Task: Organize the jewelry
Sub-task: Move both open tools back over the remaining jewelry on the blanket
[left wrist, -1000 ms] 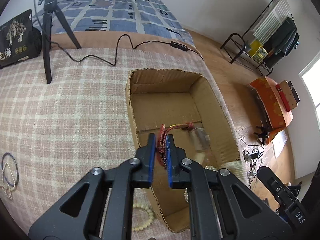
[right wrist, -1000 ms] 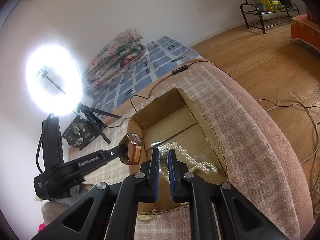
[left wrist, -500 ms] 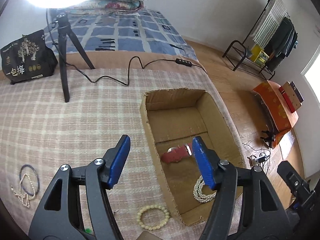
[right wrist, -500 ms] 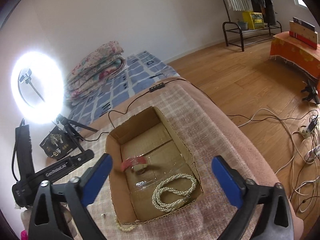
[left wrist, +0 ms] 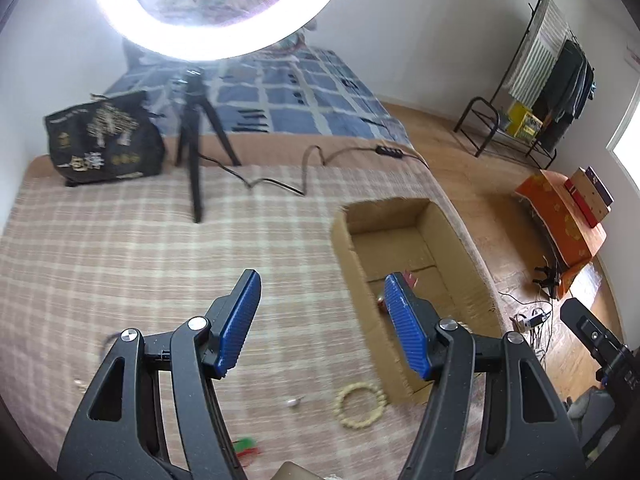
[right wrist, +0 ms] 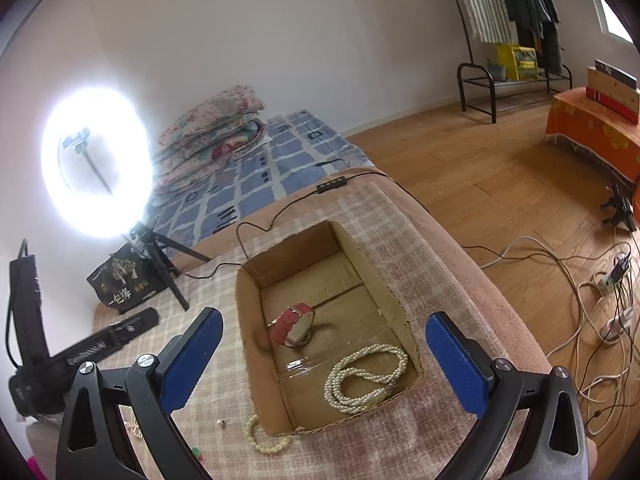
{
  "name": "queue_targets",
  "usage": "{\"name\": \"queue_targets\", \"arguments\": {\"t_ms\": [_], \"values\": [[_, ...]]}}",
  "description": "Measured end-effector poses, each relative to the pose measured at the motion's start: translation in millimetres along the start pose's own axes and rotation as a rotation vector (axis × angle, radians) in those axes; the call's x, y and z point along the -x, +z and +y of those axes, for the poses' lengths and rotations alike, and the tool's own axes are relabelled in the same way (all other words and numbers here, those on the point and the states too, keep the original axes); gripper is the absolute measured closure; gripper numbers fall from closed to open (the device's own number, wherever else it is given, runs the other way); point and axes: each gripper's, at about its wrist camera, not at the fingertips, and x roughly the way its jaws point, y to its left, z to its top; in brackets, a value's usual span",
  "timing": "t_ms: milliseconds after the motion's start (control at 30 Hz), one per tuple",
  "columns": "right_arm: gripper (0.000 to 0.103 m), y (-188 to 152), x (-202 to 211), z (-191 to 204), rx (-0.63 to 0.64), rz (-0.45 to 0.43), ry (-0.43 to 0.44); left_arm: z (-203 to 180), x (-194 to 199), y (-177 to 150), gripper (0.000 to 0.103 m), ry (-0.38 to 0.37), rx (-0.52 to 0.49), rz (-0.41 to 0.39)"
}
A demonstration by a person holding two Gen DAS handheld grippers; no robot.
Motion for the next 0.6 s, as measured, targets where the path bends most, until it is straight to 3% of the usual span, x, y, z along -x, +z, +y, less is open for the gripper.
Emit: {"name": "queue_targets", "arguments": {"t_ms": [367, 600], "values": [[0.000, -19, 15, 44, 0.144, -0.008, 0.050, 90, 67, -18, 0.037, 0.103, 0.016, -0.081], [0.000, -41, 21, 76, 0.266, -0.015, 0.076, 142, 97, -41, 0.037, 0.137, 0.034, -0.090]]}}
